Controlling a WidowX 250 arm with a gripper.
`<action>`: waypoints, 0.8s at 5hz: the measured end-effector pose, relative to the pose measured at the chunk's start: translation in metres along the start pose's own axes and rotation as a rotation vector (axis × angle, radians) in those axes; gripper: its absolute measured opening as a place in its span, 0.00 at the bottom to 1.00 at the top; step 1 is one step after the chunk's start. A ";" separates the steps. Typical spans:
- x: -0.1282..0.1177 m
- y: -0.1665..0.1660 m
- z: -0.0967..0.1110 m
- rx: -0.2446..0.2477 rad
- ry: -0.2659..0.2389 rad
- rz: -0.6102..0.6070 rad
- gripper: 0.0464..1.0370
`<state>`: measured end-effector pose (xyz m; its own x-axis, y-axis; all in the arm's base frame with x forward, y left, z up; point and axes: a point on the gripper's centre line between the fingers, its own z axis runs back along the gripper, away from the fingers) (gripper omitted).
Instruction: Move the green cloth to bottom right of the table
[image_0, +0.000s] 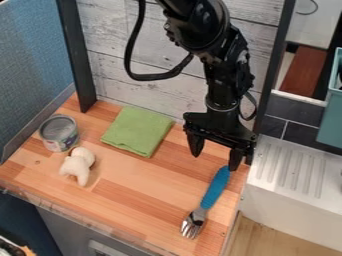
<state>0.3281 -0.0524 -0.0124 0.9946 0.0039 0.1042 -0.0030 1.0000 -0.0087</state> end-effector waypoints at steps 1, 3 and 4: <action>-0.005 0.001 -0.009 0.006 0.029 0.005 0.96; 0.010 0.055 -0.017 0.082 -0.048 0.162 0.96; 0.011 0.090 -0.021 0.139 -0.061 0.265 0.96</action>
<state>0.3408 0.0379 -0.0331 0.9490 0.2614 0.1765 -0.2804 0.9554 0.0925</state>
